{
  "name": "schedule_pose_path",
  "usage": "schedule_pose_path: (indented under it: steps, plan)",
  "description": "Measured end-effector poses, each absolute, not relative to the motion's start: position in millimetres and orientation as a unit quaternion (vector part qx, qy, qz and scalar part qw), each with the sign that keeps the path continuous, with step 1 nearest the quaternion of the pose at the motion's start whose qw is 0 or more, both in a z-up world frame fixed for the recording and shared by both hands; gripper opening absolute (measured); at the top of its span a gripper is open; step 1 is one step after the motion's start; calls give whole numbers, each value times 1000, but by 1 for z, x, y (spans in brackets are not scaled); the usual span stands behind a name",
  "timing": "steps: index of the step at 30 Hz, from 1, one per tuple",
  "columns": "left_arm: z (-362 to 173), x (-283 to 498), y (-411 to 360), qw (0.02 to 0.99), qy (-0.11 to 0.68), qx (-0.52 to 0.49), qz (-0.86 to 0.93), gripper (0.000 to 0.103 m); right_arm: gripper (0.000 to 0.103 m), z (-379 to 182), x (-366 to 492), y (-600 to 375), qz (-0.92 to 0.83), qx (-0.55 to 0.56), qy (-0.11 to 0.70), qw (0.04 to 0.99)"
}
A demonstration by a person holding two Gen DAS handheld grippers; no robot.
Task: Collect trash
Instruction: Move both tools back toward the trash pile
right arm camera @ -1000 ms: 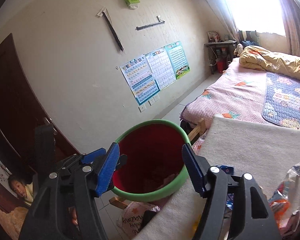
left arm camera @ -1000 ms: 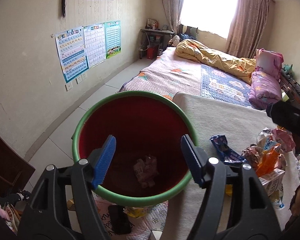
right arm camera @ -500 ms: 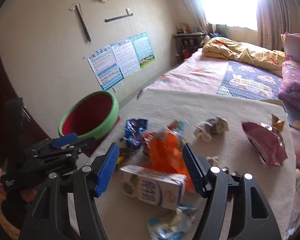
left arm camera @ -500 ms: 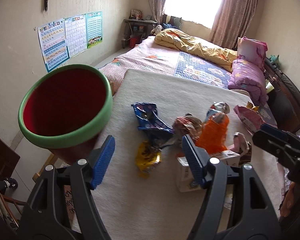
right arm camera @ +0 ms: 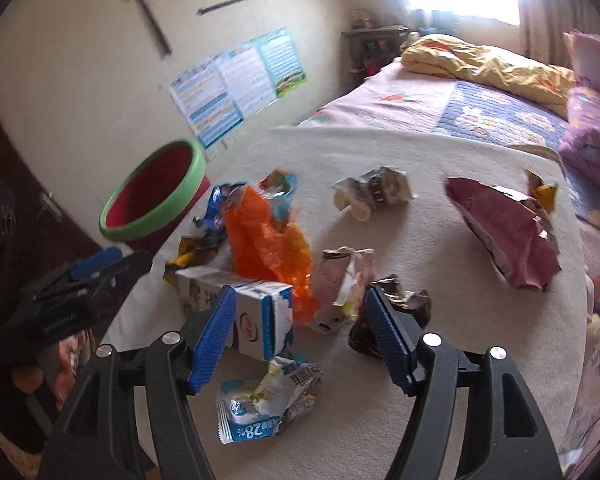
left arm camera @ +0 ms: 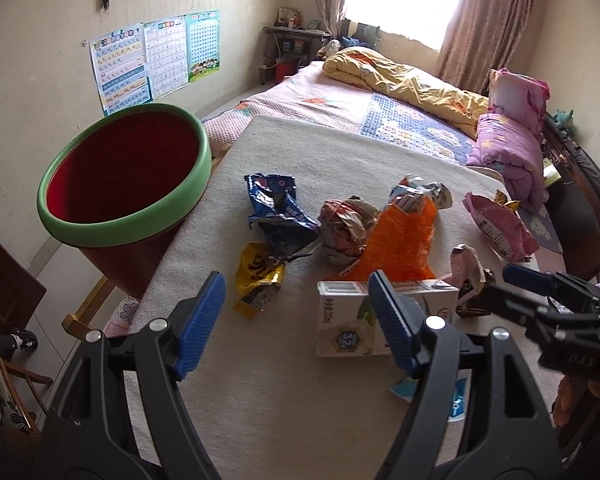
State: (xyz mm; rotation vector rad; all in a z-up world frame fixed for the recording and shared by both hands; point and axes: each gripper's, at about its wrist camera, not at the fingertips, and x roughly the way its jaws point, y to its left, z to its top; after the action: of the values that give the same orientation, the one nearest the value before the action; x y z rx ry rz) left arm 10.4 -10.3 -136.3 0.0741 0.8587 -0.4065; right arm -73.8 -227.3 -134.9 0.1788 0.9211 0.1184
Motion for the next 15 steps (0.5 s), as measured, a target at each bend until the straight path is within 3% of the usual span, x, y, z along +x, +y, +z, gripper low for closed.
schedule_pose_path:
  steps: [10,15]
  plan:
    - [-146,23,30,895,429,12,-124,71,73,-184,-56,-121,125,-253,446,850]
    - [-149,25,40,895,432,9,-112,71,62,-197,-56,-113,131,-283,441,842]
